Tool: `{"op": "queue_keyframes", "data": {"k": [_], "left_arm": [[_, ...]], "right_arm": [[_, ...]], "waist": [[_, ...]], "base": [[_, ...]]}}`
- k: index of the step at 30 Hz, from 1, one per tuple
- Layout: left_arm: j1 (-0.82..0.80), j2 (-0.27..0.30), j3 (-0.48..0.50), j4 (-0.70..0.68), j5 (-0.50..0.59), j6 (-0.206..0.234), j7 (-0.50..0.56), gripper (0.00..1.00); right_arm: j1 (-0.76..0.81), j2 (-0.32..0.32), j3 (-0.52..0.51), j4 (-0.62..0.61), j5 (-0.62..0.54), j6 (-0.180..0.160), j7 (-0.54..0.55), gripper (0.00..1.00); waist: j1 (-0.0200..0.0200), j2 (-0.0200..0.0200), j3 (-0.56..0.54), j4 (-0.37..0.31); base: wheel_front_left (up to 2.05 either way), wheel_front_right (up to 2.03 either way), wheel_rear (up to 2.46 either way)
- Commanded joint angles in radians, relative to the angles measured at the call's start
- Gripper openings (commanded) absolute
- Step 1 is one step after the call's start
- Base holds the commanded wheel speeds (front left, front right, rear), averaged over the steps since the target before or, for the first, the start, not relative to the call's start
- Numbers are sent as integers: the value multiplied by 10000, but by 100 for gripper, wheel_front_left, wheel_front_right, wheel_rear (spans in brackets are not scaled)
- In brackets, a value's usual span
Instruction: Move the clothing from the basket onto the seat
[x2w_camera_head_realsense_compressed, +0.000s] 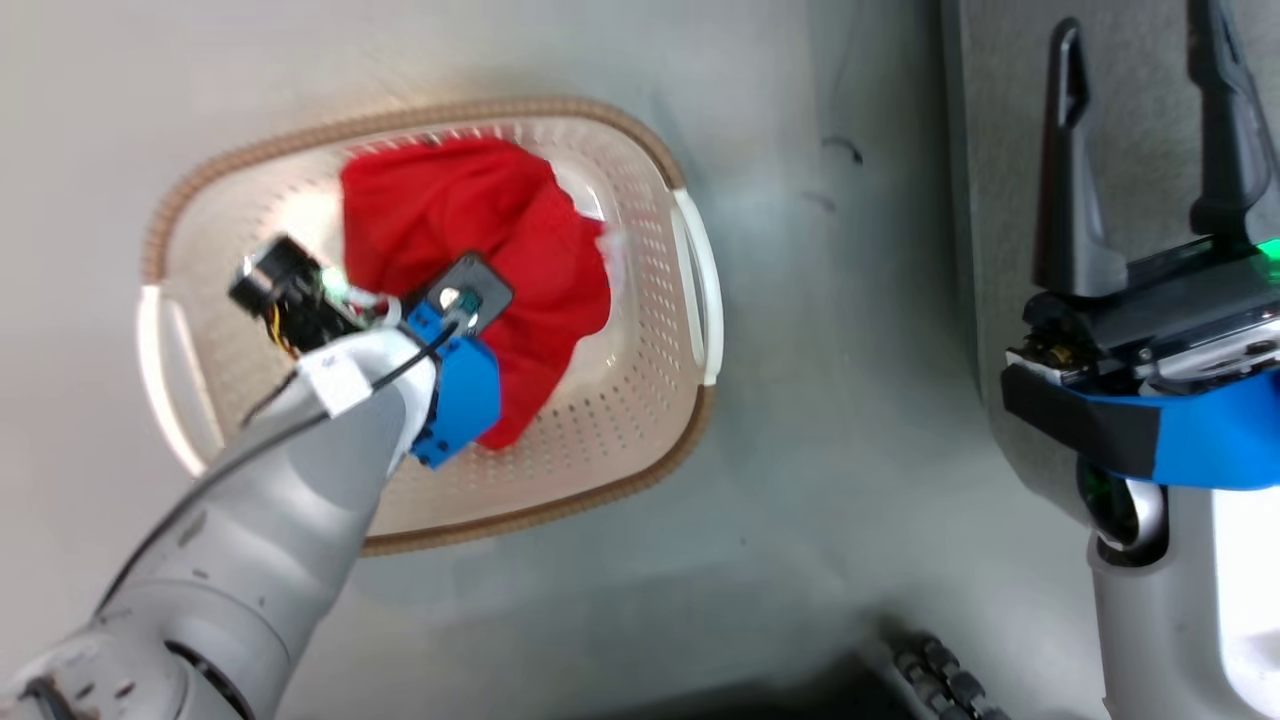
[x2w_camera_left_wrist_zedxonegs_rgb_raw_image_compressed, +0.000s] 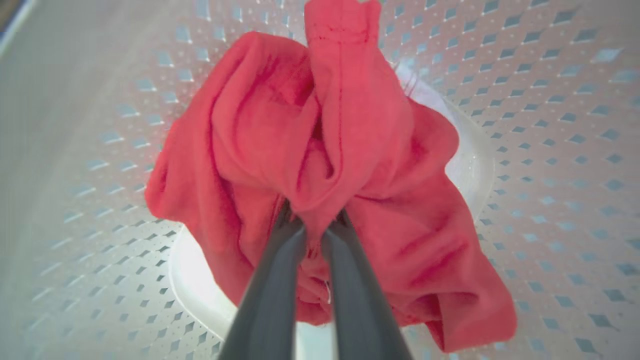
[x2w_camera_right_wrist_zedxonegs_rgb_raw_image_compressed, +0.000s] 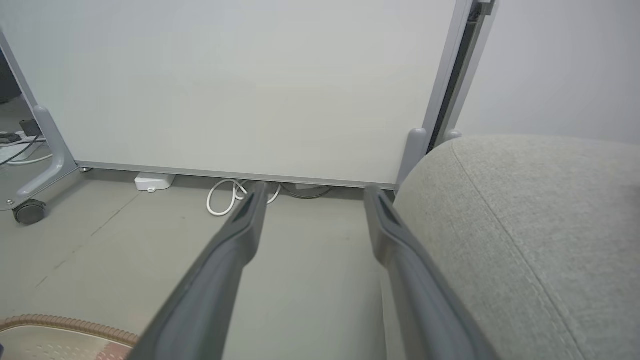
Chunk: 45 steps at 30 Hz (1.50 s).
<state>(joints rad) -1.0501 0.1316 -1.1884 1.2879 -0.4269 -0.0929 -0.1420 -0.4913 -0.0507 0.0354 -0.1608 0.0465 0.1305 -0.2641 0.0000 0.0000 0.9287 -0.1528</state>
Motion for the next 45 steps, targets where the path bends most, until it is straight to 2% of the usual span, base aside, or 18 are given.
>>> {"op": "queue_keyframes", "data": {"k": [1,8,14,20,24,33,45], "left_arm": [[205,-22,130,11,-177,57,-239,0],[852,-213,567,-32,-724,100,-1029,0],[1312,-280,851,-337,-1008,121,-1230,0],[2125,-38,1393,-1644,-1040,333,-1240,0],[2510,52,1743,-2246,-973,427,-1242,0],[3692,170,3448,-4005,-898,535,-1244,0],[4810,110,5554,-6330,-8,154,-1245,0]], "right_arm": [[131,-5,27,75,26,5,-4,100],[526,-137,-5,501,80,5,-4,100],[937,-187,-68,855,86,5,-4,100],[1549,-227,-175,1273,78,5,-3,100],[1829,-243,-240,1440,69,5,-4,100],[2616,-200,-285,1717,52,5,-3,100],[3367,-92,-273,1996,52,5,-2,100]], "waist": [[0,0,-595,216],[0,0,-2034,526],[0,0,-3219,759],[0,0,-4591,1025],[0,0,-5138,1149],[0,0,-6499,1411],[0,0,-7898,1554]], "base": [[0,0,0],[0,0,0],[0,0,0],[0,0,0],[0,0,0],[0,0,0],[0,0,0]]}}
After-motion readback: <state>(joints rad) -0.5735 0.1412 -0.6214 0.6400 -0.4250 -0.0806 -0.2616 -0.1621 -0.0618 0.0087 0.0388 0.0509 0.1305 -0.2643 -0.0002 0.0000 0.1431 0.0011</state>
